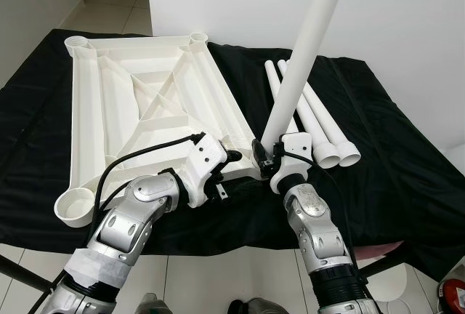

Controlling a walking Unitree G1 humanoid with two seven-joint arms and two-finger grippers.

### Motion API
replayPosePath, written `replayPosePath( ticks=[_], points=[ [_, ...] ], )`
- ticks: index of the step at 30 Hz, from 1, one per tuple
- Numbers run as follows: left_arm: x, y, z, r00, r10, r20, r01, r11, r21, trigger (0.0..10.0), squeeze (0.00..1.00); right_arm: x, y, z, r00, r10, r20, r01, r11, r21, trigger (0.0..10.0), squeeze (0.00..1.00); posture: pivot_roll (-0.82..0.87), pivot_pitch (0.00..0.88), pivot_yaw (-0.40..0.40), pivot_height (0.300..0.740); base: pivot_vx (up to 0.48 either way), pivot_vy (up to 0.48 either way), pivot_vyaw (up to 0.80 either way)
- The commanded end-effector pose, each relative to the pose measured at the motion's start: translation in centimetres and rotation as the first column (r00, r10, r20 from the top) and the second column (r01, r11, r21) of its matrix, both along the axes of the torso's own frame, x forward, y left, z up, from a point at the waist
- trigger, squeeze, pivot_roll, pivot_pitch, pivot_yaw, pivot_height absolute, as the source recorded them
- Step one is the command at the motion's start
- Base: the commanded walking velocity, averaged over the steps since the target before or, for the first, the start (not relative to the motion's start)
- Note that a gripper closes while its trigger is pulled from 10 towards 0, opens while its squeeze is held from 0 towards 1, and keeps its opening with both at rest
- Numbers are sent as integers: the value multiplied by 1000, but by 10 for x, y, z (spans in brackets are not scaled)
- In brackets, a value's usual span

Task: Building children table

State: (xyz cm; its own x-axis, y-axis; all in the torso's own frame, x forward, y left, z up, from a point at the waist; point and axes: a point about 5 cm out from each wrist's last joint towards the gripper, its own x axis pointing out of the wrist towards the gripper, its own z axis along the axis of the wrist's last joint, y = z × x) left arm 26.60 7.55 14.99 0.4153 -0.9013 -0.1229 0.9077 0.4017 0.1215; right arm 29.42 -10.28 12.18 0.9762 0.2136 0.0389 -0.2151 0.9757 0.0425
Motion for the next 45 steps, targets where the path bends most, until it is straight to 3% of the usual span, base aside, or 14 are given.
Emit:
replayPosePath(
  ticks=[1,4,5,10,16,17,28,35,40,45],
  points=[
    [-3,-3,1,999,-38,2,38,999,8,10000,0,1,-6,3,999,-53,4,53,999,-13,10000,188,108,0,-99,740,0,0,0],
    [-3,-3,1,999,-40,2,40,999,8,10000,0,1,-5,3,998,-55,3,55,998,-6,10000,188,109,0,-96,740,0,0,0],
    [-3,-3,2,999,-40,3,40,999,9,10000,0,0,-4,4,999,-51,8,51,999,6,10000,1000,110,0,-94,740,0,0,0],
    [-4,-3,2,999,-47,6,47,999,14,10000,0,-3,-1,12,998,-36,58,34,998,45,10000,1000,109,0,-91,740,0,0,0],
    [-3,-3,1,999,-48,6,48,999,13,10000,0,-5,-7,16,995,1,98,-3,1000,20,10000,1000,106,0,-95,740,0,0,0],
    [-3,-3,1,999,-49,7,48,999,13,10000,0,-5,-9,16,995,26,97,-28,999,19,10000,0,106,0,-96,740,0,0,0],
    [-1,-4,-2,1000,-26,14,26,1000,5,10000,0,-7,-17,13,983,144,115,-144,989,-6,10000,0,104,0,-103,740,0,0,0],
    [-2,-2,-6,1000,-7,9,7,1000,10,10000,0,-7,-30,9,969,225,103,-222,974,-37,10000,0,102,0,-104,740,0,0,0],
    [-2,-2,-6,1000,-6,4,6,1000,9,10000,0,1,-49,8,982,165,92,-158,985,-70,10000,0,100,0,-103,740,0,0,0],
    [-2,1,-7,1000,1,3,-1,1000,14,10000,0,-3,-58,4,988,127,90,-121,990,-67,10000,0,99,0,-102,740,0,0,0]
  ],
)
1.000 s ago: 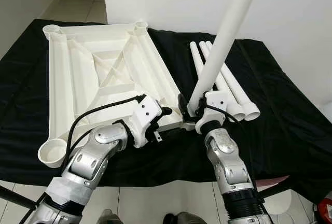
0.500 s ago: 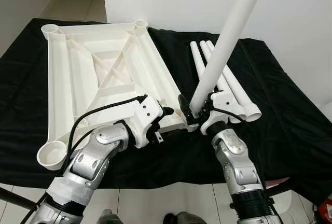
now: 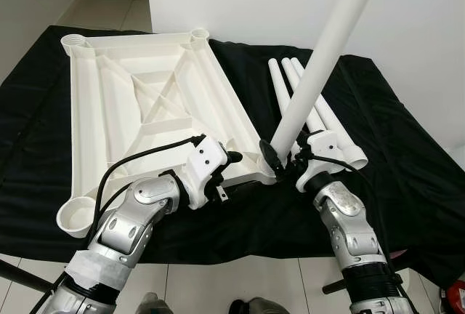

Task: Building children table

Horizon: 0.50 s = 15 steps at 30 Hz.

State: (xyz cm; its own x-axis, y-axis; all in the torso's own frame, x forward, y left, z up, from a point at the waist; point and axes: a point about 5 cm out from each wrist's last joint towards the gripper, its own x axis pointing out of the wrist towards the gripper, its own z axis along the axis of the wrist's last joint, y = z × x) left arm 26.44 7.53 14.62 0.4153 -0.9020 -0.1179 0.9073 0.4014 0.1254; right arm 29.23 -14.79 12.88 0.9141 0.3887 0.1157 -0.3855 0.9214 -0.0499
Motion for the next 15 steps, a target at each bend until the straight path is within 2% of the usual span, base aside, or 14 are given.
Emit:
replayPosePath(
  ticks=[1,5,6,8,11,12,13,15],
  points=[
    [0,2,-3,1000,6,-1,-6,1000,19,10000,0,-3,-15,-4,998,-55,-6,55,998,14,10000,0,99,0,-102,740,0,0,0],
    [1,3,-4,1000,16,3,-16,1000,26,10000,0,-9,-11,-3,1000,-18,8,18,999,39,10000,0,97,0,-99,740,0,0,0],
    [4,4,-3,999,35,11,-35,999,24,10000,0,-12,-7,-2,1000,13,19,-14,999,53,10000,0,95,2,-96,740,0,0,0],
    [15,10,-2,989,135,59,-137,989,47,10000,0,-20,2,-1,997,70,36,-72,995,72,10000,0,91,8,-92,740,0,0,0],
    [22,14,-3,980,188,62,-192,980,57,10000,0,-21,4,-1,996,81,37,-84,994,76,10000,0,91,8,-92,740,0,0,0],
    [39,27,-7,937,341,73,-347,931,108,10000,0,-23,7,-2,995,93,37,-96,992,82,10000,0,87,14,-89,740,0,0,0],
    [39,27,-7,937,341,73,-347,931,108,10000,0,-23,7,-2,995,93,37,-96,992,82,10000,0,87,14,-89,740,0,0,0],
    [50,37,-7,892,450,49,-452,884,117,10000,0,-24,8,-2,994,99,38,-102,991,83,10000,0,87,14,-89,740,0,0,0]
  ],
)
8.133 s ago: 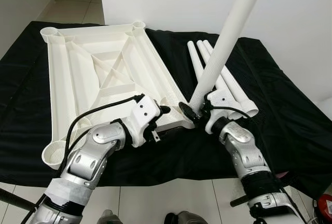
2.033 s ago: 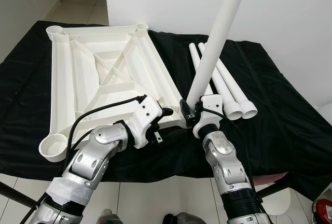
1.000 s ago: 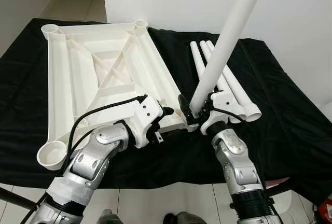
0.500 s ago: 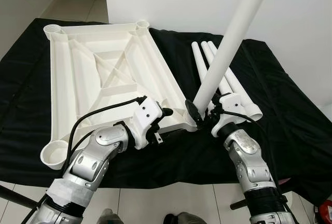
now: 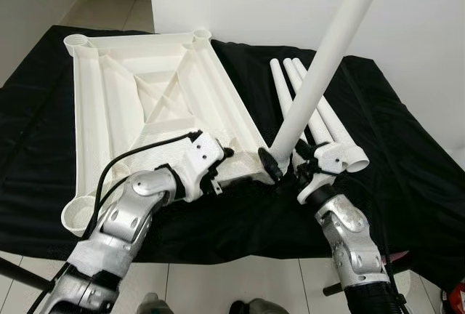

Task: Building children table

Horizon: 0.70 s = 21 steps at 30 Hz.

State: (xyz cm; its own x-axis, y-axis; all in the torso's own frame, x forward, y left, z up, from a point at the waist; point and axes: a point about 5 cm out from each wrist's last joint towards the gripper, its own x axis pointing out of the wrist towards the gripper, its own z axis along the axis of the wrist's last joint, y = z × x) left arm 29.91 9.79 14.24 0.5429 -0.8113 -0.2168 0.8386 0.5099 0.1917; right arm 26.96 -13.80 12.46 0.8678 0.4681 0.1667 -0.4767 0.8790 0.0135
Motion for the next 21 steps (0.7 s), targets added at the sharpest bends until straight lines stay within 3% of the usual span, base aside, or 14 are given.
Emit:
replayPosePath(
  ticks=[1,4,6,11,14,16,18,20,21],
  points=[
    [16,15,-3,948,316,29,-317,949,1,10000,0,-2,-2,2,1000,-1,14,1,1000,7,10000,0,87,14,-89,740,0,0,0],
    [26,27,3,901,434,22,-433,901,-33,10000,0,-3,-2,3,1000,7,15,-7,1000,13,10000,0,85,18,-90,740,0,0,0],
    [30,35,2,872,490,13,-490,872,-14,10000,0,-3,-2,2,1000,9,13,-9,1000,12,10000,0,86,18,-90,740,0,0,0],
    [31,43,-3,853,522,22,-522,851,57,10000,0,-4,-3,2,1000,11,12,-12,1000,12,10000,0,87,17,-92,740,0,0,0],
    [27,37,1,889,457,37,-458,888,37,10000,0,-3,-4,2,1000,10,11,-10,1000,12,10000,0,85,15,-92,740,0,0,0],
    [22,28,7,927,374,-1,-374,926,-50,10000,0,-2,-5,2,1000,6,11,-6,1000,9,10000,0,87,16,-92,740,0,0,0],
    [22,28,7,927,374,-1,-374,926,-50,10000,0,-2,-5,2,1000,6,11,-6,1000,9,10000,0,87,16,-92,740,0,0,0],
    [4,11,17,982,186,17,-182,972,-150,10000,0,-3,-5,1,1000,8,7,-9,1000,6,10000,0,89,16,-94,740,0,0,0],
    [-3,5,20,992,122,28,-116,979,-168,10000,0,-3,-5,0,1000,10,6,-10,1000,5,10000,0,89,16,-94,740,0,0,0]
  ],
)
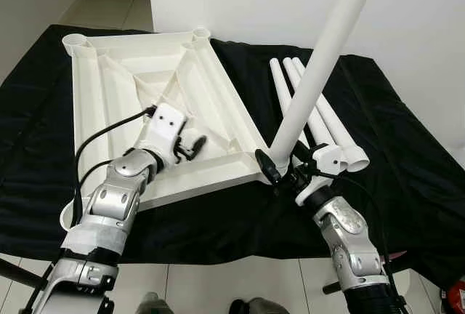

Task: Building children table

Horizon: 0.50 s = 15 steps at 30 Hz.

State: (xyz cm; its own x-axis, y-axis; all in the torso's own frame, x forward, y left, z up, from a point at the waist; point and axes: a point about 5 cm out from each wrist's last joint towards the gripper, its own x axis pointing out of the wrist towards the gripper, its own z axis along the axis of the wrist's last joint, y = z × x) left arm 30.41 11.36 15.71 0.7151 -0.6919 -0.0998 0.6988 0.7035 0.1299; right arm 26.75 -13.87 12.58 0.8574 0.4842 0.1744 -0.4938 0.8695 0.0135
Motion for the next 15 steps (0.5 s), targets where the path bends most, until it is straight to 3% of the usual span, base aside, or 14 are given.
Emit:
replayPosePath(
  ticks=[1,6,9,12,14,15],
  points=[
    [-13,-15,6,989,-145,11,146,988,-59,10000,0,-1,-4,-2,1000,-8,-3,8,1000,0,10000,0,91,14,-95,740,0,0,0],
    [-16,-18,5,984,-178,-18,175,980,-91,10000,0,-1,-4,-3,1000,-11,-7,11,1000,-10,10000,0,90,10,-93,740,0,0,0],
    [-16,-19,-4,985,-165,-49,163,985,-53,10000,0,-1,-4,-5,1000,-14,-15,14,1000,-18,10000,0,87,7,-92,740,0,0,0],
    [-3,-13,-20,992,-45,-119,49,998,32,10000,0,-5,-5,-9,999,-15,-28,14,1000,-20,10000,0,76,3,-87,740,0,0,0],
    [6,-6,-26,987,49,-152,-41,998,56,10000,0,-6,-6,-11,999,-19,-36,18,999,-27,10000,0,71,1,-85,740,0,0,0],
    [6,-6,-26,987,49,-152,-41,998,56,10000,0,-6,-6,-11,999,-19,-36,18,999,-27,10000,0,71,1,-85,740,0,0,0]
  ],
)
